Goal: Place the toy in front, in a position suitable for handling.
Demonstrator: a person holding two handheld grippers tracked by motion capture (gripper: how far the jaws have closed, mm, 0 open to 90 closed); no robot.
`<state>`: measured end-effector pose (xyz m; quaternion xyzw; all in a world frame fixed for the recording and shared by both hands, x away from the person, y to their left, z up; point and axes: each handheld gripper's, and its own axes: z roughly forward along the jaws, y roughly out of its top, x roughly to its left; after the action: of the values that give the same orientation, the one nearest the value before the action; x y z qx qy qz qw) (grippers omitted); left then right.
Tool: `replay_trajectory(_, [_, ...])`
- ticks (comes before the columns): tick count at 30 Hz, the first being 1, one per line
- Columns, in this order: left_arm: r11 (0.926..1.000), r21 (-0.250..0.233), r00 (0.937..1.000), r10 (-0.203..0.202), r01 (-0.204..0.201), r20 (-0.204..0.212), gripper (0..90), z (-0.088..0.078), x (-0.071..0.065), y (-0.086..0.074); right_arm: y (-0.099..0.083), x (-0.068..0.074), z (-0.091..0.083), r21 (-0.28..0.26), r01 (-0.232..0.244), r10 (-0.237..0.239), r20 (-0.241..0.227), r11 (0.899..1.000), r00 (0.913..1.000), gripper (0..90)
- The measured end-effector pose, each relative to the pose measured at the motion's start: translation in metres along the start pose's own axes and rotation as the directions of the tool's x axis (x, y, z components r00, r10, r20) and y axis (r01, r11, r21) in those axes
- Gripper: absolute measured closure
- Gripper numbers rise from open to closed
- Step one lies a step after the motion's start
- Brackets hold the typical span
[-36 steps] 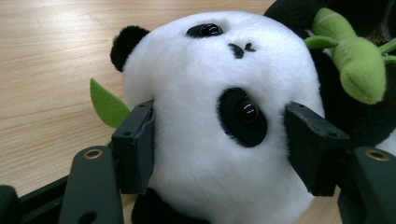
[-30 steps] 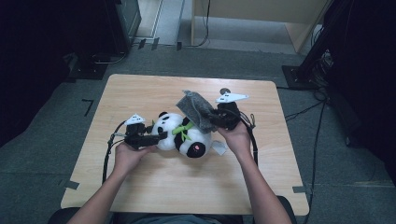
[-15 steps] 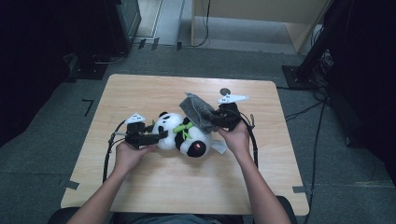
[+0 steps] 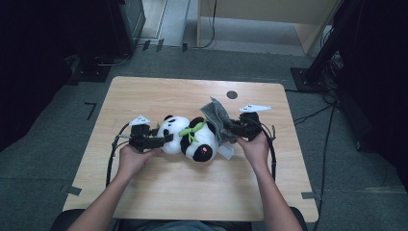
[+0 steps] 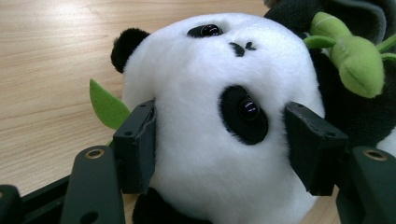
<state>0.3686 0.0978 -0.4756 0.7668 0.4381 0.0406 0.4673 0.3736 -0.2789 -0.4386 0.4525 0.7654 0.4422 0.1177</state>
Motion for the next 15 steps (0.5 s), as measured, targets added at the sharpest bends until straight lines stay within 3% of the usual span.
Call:
replay_trajectory(5, [1.0000,-0.002,1.0000,0.001,-0.001,0.000,33.3,-0.001,0.000,-0.001,-0.010,-0.010,0.002,0.073,-0.025,0.021,0.056,0.997,0.9982,79.1])
replay_trajectory(7, [1.0000,0.004,1.0000,0.006,-0.006,0.001,33.3,-0.001,0.001,0.000,-0.011,-0.013,-0.002,0.069,-0.039,0.035,0.065,0.997,0.9973,79.1])
replay_trajectory(11, [1.0000,0.005,1.0000,0.008,-0.008,0.005,33.2,-0.001,0.001,0.000,-0.008,-0.015,-0.022,0.004,-0.050,0.050,0.084,0.999,0.9952,78.8])
replay_trajectory(15, [0.9999,0.004,0.9999,0.013,-0.013,0.006,33.1,-0.001,0.001,0.000,0.004,-0.006,-0.044,-0.073,-0.045,0.050,0.070,0.996,0.9963,78.5])
